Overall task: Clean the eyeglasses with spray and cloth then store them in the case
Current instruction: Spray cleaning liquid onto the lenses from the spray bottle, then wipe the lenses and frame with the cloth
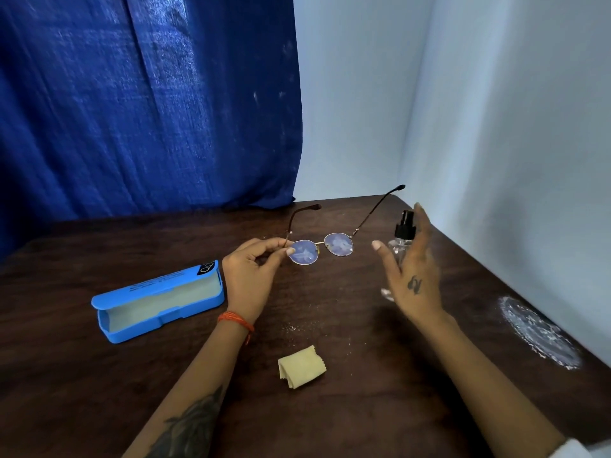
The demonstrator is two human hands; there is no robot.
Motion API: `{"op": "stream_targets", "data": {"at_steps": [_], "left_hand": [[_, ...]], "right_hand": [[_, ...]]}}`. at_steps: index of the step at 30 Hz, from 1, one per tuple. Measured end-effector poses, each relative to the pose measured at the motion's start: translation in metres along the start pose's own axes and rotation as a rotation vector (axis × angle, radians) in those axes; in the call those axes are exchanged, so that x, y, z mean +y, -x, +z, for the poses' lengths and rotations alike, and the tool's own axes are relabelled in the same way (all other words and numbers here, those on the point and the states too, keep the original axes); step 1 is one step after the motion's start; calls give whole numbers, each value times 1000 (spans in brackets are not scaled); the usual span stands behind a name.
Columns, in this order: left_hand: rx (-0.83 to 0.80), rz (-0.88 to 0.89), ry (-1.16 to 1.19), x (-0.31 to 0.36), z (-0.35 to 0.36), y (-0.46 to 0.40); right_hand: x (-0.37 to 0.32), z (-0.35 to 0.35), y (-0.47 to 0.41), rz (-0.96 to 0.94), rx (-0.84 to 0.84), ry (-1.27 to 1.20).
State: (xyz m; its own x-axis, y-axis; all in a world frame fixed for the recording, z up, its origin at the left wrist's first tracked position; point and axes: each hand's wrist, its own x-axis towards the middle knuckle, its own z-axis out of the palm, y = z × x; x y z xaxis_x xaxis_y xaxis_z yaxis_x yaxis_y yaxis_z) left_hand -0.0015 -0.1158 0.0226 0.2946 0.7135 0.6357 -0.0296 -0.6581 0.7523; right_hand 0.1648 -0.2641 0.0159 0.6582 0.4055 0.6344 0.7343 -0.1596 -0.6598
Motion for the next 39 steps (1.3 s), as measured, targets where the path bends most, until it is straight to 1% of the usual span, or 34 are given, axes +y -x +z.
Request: {"op": "stream_targets", "data": {"at_steps": [2, 6, 14, 16, 17, 18, 20, 22, 25, 30, 32, 35, 37, 39], "left_hand": [[3, -26, 6, 0, -1, 0], [8, -66, 16, 0, -1, -1], [-6, -130, 19, -2, 0, -2], [-11, -137, 17, -4, 0, -1], [-14, -140, 18, -4, 0, -1], [-17, -146, 20, -4, 0, 0], [-23, -162, 25, -5, -1, 0], [-30, -176, 32, -5, -2, 1], [-39, -192, 33, -5, -3, 1], [-48, -210, 12, -8, -3, -2], [-52, -206, -1, -10, -3, -2], [-48, -221, 6, -12, -2, -3], [-55, -228, -9, -14, -2, -3], [-58, -231, -18, -15, -2, -2]], "right_hand": [[12, 2, -14, 16, -10, -109], [30, 9, -25, 26, -24, -160], [43, 14, -18, 0, -36, -142], [41, 13, -15, 3, -6, -125], [38, 12, -13, -11, 36, -78], [35, 10, -12, -42, 88, -6], [23, 7, -6, -173, 159, 125], [8, 7, 3, -344, 144, 181], [-9, 12, 17, -519, 13, 128], [-23, 16, 31, -616, -244, -90], [-25, 17, 36, -651, -373, -174], [-30, 20, 42, -673, -593, -267], [-33, 23, 45, -646, -744, -291], [-34, 26, 49, -616, -860, -282]]}}
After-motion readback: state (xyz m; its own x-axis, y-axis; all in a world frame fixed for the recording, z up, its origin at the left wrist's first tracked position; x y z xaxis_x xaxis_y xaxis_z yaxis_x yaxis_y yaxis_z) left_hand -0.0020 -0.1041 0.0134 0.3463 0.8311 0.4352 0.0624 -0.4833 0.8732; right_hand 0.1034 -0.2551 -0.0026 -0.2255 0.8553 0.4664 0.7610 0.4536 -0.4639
